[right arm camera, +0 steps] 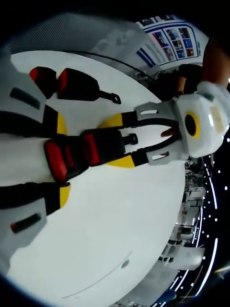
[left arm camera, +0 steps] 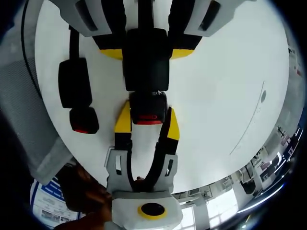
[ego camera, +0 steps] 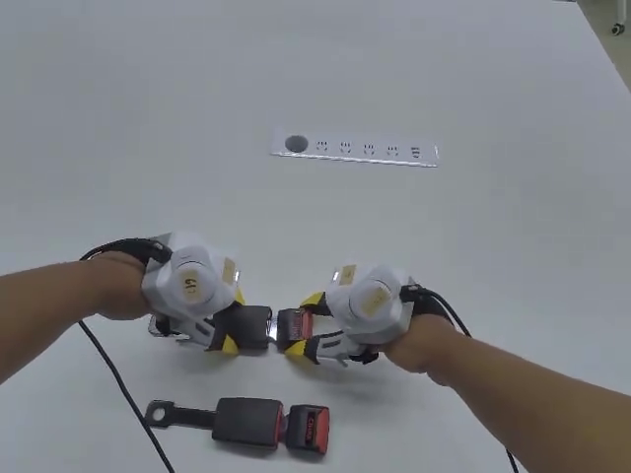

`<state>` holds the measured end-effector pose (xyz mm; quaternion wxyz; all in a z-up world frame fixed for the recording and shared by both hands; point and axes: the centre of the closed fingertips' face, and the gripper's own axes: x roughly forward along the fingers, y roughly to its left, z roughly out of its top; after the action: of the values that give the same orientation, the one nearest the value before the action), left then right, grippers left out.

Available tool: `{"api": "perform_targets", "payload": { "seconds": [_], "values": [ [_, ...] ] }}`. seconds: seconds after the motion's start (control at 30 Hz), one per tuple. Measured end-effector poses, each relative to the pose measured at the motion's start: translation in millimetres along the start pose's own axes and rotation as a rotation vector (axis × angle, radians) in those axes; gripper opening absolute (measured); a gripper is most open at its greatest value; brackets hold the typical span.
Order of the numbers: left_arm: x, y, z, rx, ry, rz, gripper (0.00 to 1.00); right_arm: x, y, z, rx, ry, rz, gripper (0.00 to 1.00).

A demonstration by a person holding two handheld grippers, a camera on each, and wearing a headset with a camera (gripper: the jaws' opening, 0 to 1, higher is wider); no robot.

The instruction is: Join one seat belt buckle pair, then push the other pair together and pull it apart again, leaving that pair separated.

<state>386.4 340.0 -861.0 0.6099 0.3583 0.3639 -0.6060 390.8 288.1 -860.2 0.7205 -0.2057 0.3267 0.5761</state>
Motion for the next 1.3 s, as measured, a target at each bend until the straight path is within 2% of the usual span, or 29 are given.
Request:
{"api": "perform_targets", "payload": {
  "seconds": [0.33,0.87,1.3],
  "values": [
    [0.0,-0.3,0.1,0.000,0.003,0.000,0.34,0.9,1.1,1.0,0.019,-0.003,-0.030,0.36],
    [-0.8,-0.5,-0.7,-0.014,0.004,0.004,0.34,0.7,0.6,0.3,0.003,-0.011,-0.034,0.37],
    [-1.1,-0.8,-0.3,-0.024,-0.014,0.009,0.35,-12.1,-1.9,-11.7,-0.005,-0.005,-0.048,0.37]
  ]
}}
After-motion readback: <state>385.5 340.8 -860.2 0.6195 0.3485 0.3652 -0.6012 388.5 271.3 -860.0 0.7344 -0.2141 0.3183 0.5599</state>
